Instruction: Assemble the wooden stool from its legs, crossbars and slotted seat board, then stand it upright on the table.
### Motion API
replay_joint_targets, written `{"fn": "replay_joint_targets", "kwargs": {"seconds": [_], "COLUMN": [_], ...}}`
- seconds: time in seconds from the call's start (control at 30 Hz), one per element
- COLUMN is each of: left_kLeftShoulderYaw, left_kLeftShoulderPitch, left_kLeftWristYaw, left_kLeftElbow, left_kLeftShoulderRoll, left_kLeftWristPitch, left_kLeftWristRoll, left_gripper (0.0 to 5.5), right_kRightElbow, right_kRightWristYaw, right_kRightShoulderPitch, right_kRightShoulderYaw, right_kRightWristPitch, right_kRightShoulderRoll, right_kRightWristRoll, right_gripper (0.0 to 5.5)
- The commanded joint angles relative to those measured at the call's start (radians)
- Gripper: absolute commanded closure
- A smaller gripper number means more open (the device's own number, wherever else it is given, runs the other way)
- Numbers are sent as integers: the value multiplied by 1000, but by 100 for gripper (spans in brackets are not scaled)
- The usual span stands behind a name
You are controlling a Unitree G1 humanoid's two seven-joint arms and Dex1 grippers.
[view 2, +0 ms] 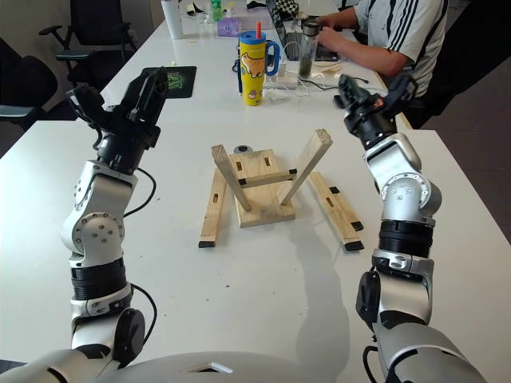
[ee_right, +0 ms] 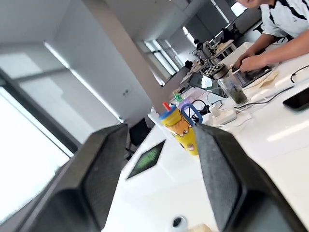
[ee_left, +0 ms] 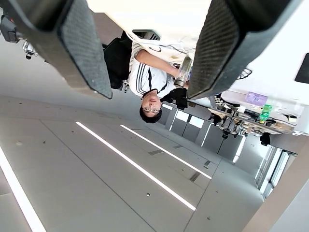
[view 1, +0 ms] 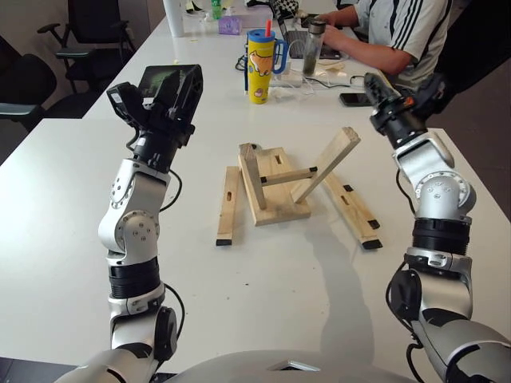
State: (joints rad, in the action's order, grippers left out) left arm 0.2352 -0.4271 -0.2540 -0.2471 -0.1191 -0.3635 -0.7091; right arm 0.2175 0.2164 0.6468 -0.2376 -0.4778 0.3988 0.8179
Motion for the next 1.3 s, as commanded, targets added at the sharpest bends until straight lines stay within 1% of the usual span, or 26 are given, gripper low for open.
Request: {"fn": "replay_joint_targets", "kwargs": {"seconds": [0.03,0.1,0.17,0.23,0.3,0.37,0.43,0.57,0.67,0.77,0.9,1.0,1.07,1.13,1.23,1.3], "left_kLeftShoulderYaw": [17,23,26,27,26,24,22,22,25,30,55,72,58,16,-87,-158], "left_kLeftShoulderPitch": [51,62,68,70,72,74,74,75,73,73,105,160,219,292,402,441], "left_kLeftWristYaw": [4,2,0,1,3,6,9,14,19,20,-8,-60,-132,-229,-391,-457], "left_kLeftElbow": [38,55,66,71,74,78,82,91,100,100,90,87,67,33,-35,-72], "left_kLeftShoulderRoll": [-22,-27,-27,-26,-24,-22,-17,-14,-19,-40,-124,-217,-299,-382,-506,-557], "left_kLeftWristPitch": [3,10,16,20,25,31,35,46,51,49,30,2,-28,-55,-113,-136], "left_kLeftWristRoll": [26,33,38,42,46,50,57,66,75,93,122,144,161,184,209,231], "left_gripper": [262,262,262,262,262,262,262,262,262,262,262,262,262,262,262,262], "right_kRightElbow": [63,13,-105,-233,-354,-432,-468,-408,-305,-186,-29,26,25,-8,-74,-110], "right_kRightWristYaw": [286,431,548,606,614,567,495,328,243,207,241,314,384,458,544,582], "right_kRightShoulderPitch": [-57,-89,-126,-156,-172,-163,-139,-76,-45,-27,-45,-71,-90,-116,-159,-175], "right_kRightShoulderYaw": [196,255,301,338,367,381,369,300,251,248,341,401,446,468,481,483], "right_kRightWristPitch": [99,91,24,-50,-112,-151,-173,-145,-96,-26,102,188,238,250,231,207], "right_kRightShoulderRoll": [84,108,123,120,95,38,-30,-138,-149,-103,-4,44,68,74,75,67], "right_kRightWristRoll": [-223,-240,-189,-137,-98,-75,-53,-95,-174,-304,-535,-636,-681,-678,-650,-632], "right_gripper": [298,298,298,298,298,298,298,298,298,298,298,298,298,298,298,298]}}
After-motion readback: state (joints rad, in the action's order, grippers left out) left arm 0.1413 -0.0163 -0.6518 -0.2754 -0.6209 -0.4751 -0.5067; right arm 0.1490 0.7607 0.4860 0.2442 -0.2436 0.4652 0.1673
